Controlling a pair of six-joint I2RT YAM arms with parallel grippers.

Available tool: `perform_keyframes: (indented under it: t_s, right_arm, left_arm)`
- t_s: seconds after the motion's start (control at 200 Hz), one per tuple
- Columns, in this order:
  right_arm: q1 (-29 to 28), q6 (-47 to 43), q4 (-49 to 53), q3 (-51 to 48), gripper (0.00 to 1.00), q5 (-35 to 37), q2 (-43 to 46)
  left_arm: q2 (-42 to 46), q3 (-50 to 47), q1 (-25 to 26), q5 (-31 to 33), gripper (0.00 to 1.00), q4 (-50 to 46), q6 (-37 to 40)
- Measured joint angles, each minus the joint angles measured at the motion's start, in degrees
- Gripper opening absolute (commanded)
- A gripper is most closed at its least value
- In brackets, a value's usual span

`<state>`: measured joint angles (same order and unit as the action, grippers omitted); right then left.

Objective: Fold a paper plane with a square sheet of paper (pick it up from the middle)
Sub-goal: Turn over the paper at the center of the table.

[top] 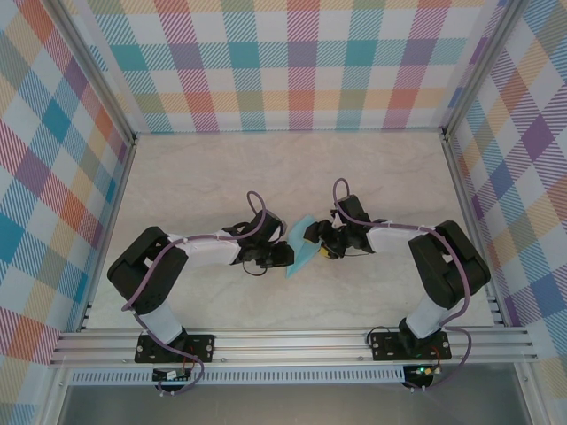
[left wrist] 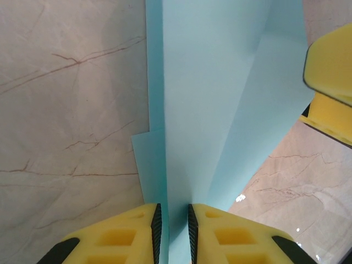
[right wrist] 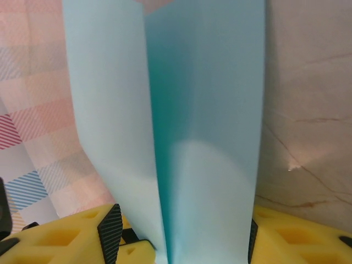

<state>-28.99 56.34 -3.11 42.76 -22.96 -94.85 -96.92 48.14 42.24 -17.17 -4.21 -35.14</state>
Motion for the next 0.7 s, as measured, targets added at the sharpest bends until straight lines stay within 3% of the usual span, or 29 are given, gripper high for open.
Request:
perform_keyframes:
  t_s: [0.48, 0.7]
  right_arm:
    - [-0.76, -3.67, -4.63, 0.0, 0.49, -3.34, -3.69]
    - [-1.18, -5.4, -6.32, 0.04, 0.39, -3.8, -4.35]
  left_arm:
    - [-0.13, -1.22, -1.14, -2.14, 0.22, 2.78, -1.51]
    - [-0.13, -2.29, -1.9, -2.89, 0.22, 3.34, -1.73]
